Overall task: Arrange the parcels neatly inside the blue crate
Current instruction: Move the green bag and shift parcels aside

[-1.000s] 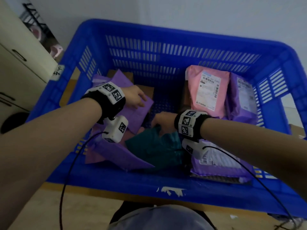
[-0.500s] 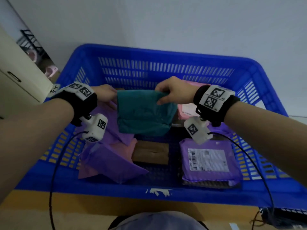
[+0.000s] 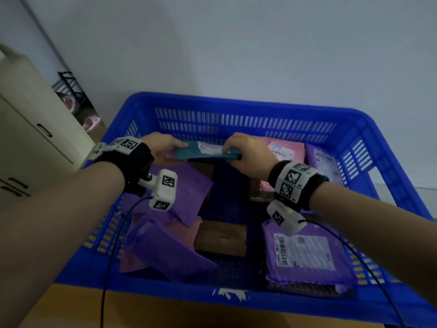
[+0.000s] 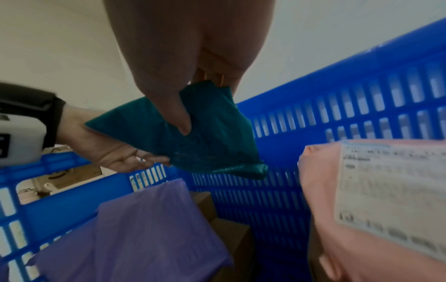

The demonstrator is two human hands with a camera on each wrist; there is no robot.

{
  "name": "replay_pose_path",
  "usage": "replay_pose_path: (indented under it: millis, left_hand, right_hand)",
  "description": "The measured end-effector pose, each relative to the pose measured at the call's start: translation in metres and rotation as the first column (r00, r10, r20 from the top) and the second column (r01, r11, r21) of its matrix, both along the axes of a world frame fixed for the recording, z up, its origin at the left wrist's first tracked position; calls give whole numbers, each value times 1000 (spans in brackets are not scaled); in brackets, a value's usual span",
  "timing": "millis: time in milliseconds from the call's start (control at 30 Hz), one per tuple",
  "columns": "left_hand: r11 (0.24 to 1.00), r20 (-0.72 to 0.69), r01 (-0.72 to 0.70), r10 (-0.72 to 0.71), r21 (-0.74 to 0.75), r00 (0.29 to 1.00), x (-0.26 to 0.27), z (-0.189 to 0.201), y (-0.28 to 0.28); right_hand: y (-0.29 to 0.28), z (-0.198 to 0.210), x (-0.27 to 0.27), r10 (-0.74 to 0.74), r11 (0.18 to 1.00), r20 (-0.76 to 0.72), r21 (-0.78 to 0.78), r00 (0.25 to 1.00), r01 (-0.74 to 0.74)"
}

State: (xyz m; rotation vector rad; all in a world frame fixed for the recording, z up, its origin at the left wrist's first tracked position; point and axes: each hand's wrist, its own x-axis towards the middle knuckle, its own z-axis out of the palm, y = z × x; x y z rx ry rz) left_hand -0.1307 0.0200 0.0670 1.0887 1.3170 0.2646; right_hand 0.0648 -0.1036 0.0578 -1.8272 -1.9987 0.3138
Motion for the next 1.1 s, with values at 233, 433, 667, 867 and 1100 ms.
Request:
replay_pose_path:
  millis: [233,433,667,867,1100]
  left_hand:
    - [997,53,-29,26,65,998,-8,-3,0]
    - [997,37,-54,52,51,998,-20,-9,2]
    - [996,-228,0,19,84,974,-10,-25,-6]
    - [949,-500,314,-267,10,824,8,-41,-20]
    - [811,-623,581,-489,-67,611,13,-50,-25]
  right_hand:
    - [4,-30,-18,-219,950,-294,-283,930,134]
    - [6,-40,-27,-401,855,-567,-513,720,72]
    - [-9,-39,-26,-368,828,-461,-557,808,60]
    - [-31,-50,-17,-339,708,-288,-705,896,41]
    - [-47,-68,2,-308,511,-201,-860,930,-17]
